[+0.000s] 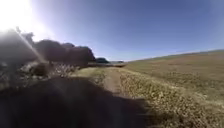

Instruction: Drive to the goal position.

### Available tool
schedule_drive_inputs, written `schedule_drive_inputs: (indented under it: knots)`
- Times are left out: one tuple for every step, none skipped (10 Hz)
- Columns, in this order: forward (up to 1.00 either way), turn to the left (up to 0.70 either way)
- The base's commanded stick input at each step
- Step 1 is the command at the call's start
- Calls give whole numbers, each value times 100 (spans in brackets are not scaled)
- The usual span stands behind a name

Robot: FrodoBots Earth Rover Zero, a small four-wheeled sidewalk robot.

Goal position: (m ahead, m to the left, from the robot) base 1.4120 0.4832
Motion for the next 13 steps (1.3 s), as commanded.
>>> schedule_drive_inputs:
  knots:
    - [70, 0]
    - [70, 0]
    - [70, 0]
    - [70, 0]
    - [70, 0]
    - [70, 0]
    - [70, 0]
    - [70, 0]
    - [70, 0]
    - [70, 0]
    - [70, 0]
    - [70, 0]
    - [70, 0]
